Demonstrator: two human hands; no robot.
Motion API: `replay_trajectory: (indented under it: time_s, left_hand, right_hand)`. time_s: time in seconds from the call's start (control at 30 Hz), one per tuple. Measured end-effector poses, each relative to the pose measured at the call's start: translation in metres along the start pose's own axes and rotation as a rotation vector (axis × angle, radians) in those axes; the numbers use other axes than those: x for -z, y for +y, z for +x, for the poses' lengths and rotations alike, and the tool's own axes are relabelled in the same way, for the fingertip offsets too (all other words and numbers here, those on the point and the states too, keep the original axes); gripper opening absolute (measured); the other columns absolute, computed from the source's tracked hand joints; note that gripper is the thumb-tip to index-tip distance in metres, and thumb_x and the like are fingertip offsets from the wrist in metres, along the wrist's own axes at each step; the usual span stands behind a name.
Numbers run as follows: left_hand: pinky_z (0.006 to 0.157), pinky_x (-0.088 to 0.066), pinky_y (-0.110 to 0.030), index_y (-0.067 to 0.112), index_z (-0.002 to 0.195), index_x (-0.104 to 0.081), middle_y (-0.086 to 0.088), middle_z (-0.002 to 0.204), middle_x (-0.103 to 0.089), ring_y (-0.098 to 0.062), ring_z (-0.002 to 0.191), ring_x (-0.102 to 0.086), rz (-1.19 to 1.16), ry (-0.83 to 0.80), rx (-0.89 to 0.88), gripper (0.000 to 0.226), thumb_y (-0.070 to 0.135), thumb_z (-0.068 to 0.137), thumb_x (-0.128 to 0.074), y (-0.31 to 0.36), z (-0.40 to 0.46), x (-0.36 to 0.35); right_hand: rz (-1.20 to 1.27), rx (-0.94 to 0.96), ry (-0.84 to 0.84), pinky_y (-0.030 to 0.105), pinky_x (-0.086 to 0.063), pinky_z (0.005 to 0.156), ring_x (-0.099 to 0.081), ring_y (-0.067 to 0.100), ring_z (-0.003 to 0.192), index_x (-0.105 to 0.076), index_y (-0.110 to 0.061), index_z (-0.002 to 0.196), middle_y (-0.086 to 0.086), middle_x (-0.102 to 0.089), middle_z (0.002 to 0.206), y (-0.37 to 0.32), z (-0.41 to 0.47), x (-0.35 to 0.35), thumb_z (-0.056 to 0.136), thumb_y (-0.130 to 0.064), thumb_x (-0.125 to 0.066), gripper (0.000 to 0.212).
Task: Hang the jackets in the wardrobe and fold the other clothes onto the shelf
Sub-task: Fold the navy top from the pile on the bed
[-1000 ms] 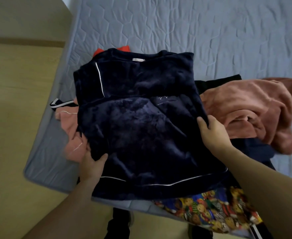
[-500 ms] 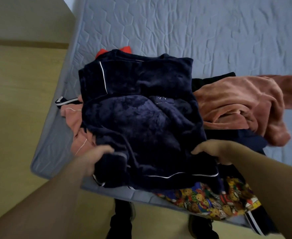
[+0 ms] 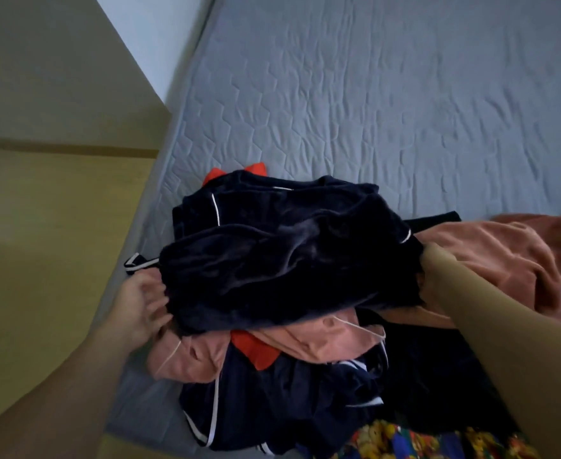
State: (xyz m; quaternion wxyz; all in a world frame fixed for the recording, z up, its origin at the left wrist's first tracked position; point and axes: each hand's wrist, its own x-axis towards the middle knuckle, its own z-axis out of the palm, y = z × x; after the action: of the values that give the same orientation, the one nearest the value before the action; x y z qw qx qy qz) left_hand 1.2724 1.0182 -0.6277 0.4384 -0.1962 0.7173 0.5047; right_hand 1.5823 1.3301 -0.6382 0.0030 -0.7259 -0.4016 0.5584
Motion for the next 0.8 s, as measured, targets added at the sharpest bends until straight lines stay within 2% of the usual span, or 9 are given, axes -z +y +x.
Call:
replay_trajectory:
  time_s: [0.07, 0.13, 0.23, 0.3, 0.4, 0.47, 0.53, 0.67, 0.8]
  left_hand:
    - [0.083, -0.049, -0.043, 0.017, 0.111, -0.063, -0.007, 0.111, -0.066, -0.026, 0.098, -0.063, 0.212, -0.062, -0.049, 0.036, 0.016, 0.077, -0.052, 0.000, 0.021, -0.003]
    - [0.096, -0.048, -0.053, 0.016, 0.132, -0.051, -0.012, 0.126, -0.061, -0.034, 0.110, -0.060, 0.315, -0.046, -0.137, 0.066, 0.018, 0.069, -0.069, -0.005, 0.046, -0.012]
    - [0.095, -0.048, -0.046, 0.020, 0.138, -0.042, 0.000, 0.122, -0.057, -0.028, 0.109, -0.057, 0.469, 0.190, -0.259, 0.085, 0.033, 0.066, -0.086, 0.001, 0.082, -0.021]
    - [0.087, -0.049, -0.042, 0.016, 0.128, -0.054, 0.000, 0.114, -0.062, -0.027, 0.102, -0.059, 0.514, 0.261, -0.300, 0.063, 0.043, 0.076, -0.078, 0.004, 0.095, -0.025]
    - [0.089, -0.050, -0.047, 0.014, 0.115, -0.062, -0.004, 0.104, -0.066, -0.032, 0.102, -0.062, 0.577, 0.304, -0.520, 0.040, 0.044, 0.089, -0.064, 0.007, 0.092, -0.034]
    - [0.087, -0.049, -0.042, 0.013, 0.118, -0.061, -0.008, 0.106, -0.067, -0.029, 0.102, -0.062, 0.595, 0.390, -0.735, 0.038, 0.043, 0.094, -0.056, 0.021, 0.080, -0.037]
    - [0.081, -0.044, -0.038, 0.007, 0.115, -0.061, -0.016, 0.108, -0.067, -0.031, 0.099, -0.061, 0.527, 0.499, -0.884, 0.037, 0.039, 0.098, -0.051, 0.050, 0.074, -0.041]
    - [0.083, -0.044, -0.041, 0.005, 0.113, -0.059, -0.020, 0.111, -0.064, -0.037, 0.100, -0.060, 0.446, 0.596, -0.798, 0.042, 0.041, 0.100, -0.042, 0.109, 0.101, -0.042]
    - [0.084, -0.044, -0.040, 0.008, 0.115, -0.057, -0.016, 0.114, -0.063, -0.035, 0.101, -0.059, 0.452, 0.582, -0.762, 0.045, 0.045, 0.101, -0.037, 0.131, 0.147, -0.067]
  right_hand:
    - [-0.594, 0.054, 0.313, 0.046, -0.017, 0.114, -0.024, 0.037, 0.139, -0.017, -0.013, 0.152, 0.018, -0.022, 0.154, -0.004, 0.016, -0.011, 0.095, -0.040, -0.042, 0.068]
    - [-0.603, 0.191, 0.488, 0.050, -0.015, 0.112, -0.020, 0.042, 0.137, -0.017, -0.012, 0.149, 0.025, -0.019, 0.151, 0.000, 0.033, -0.024, 0.085, -0.043, -0.052, 0.079]
    - [-0.502, 0.284, 0.133, 0.052, -0.033, 0.108, -0.039, 0.041, 0.129, -0.012, -0.018, 0.150, 0.018, -0.034, 0.146, -0.010, 0.056, -0.042, 0.074, -0.055, -0.069, 0.102]
    - [-0.294, 0.185, 0.039, 0.054, -0.046, 0.098, -0.052, 0.041, 0.117, -0.018, -0.013, 0.148, 0.017, -0.046, 0.137, -0.027, 0.072, -0.048, 0.065, -0.052, -0.081, 0.111]
    - [-0.229, 0.034, -0.033, 0.054, -0.050, 0.092, -0.062, 0.042, 0.100, -0.049, 0.004, 0.130, 0.023, -0.061, 0.116, -0.050, 0.090, -0.047, 0.074, -0.029, -0.081, 0.073]
    - [-0.236, 0.129, -0.078, 0.051, -0.051, 0.092, -0.063, 0.039, 0.098, -0.056, 0.000, 0.125, 0.023, -0.064, 0.112, -0.057, 0.093, -0.050, 0.083, -0.019, -0.073, 0.049]
    - [-0.056, 0.298, -0.084, 0.049, -0.053, 0.090, -0.065, 0.036, 0.097, -0.057, -0.007, 0.124, 0.019, -0.066, 0.111, -0.070, 0.093, -0.049, 0.087, -0.017, -0.069, 0.041]
    - [0.237, 0.496, 0.035, 0.032, -0.055, 0.071, -0.067, 0.019, 0.083, -0.060, -0.022, 0.112, 0.005, -0.068, 0.102, -0.105, 0.096, -0.049, 0.091, -0.029, -0.064, 0.022]
    - [0.212, 0.492, 0.316, 0.033, -0.044, 0.075, -0.059, 0.022, 0.086, -0.054, -0.016, 0.123, 0.001, -0.060, 0.099, -0.124, 0.135, -0.071, 0.093, -0.043, -0.056, 0.040]
